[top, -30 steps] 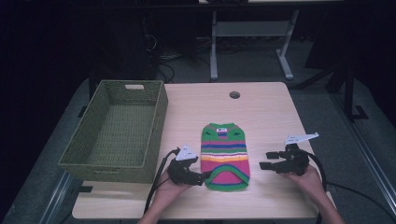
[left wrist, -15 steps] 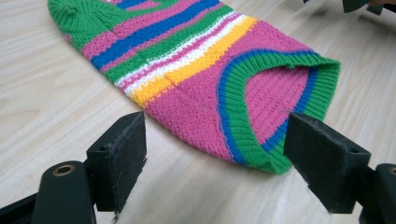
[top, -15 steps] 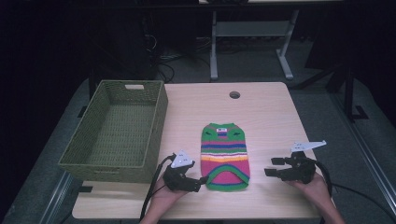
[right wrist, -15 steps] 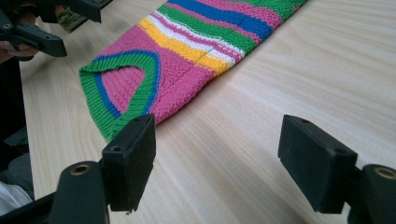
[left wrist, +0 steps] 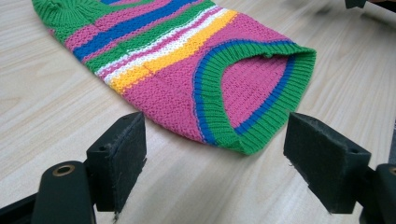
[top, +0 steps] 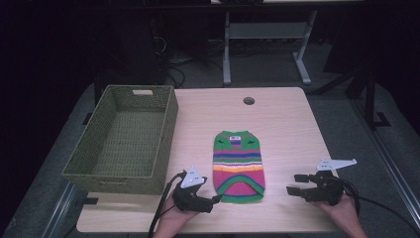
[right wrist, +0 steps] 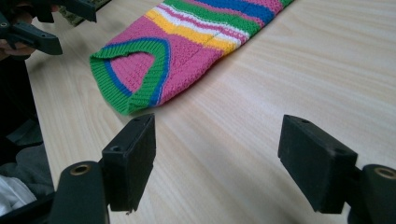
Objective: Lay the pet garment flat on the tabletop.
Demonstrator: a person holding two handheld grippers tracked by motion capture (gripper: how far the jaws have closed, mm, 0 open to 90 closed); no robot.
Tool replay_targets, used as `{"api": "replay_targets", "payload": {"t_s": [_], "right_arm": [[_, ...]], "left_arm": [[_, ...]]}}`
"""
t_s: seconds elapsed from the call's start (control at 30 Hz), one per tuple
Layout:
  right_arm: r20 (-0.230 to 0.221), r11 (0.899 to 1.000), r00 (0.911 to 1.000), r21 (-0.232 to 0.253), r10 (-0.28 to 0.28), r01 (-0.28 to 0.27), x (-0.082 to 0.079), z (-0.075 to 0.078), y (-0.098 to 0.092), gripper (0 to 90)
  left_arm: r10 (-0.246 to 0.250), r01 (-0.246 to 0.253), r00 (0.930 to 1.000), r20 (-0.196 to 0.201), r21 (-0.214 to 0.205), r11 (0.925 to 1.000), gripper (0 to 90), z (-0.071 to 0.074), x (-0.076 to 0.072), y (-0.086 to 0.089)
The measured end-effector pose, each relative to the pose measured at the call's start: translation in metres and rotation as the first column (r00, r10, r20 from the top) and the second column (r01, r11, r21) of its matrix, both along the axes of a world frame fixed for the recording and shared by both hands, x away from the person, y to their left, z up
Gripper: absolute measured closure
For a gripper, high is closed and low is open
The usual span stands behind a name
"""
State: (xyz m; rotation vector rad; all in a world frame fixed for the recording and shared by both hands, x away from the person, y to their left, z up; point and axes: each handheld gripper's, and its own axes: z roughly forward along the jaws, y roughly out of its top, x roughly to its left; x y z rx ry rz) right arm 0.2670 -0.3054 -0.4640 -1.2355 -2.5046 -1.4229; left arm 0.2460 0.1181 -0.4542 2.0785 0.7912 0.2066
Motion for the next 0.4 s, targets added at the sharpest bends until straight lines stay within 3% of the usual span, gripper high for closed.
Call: {"api": "replay_targets", "payload": {"t_s": [0.23,0.4], "right_arm": [[0.022,0.999,0.9994,0.024,-0.026,0.025,-0.014,-0.004,-0.002,27.2],[0.07,0.997,0.9952,0.035,-0.069,0.067,-0.027,-0.009,0.0,26.1]], "left_arm": [[0.014,-0.014,0.9999,0.006,-0.019,0.9997,20.3,-0.005,-0.005,0.009],[0.014,-0.013,0.9998,0.017,-0.033,0.9994,20.3,-0.002,-0.005,0.017]]}}
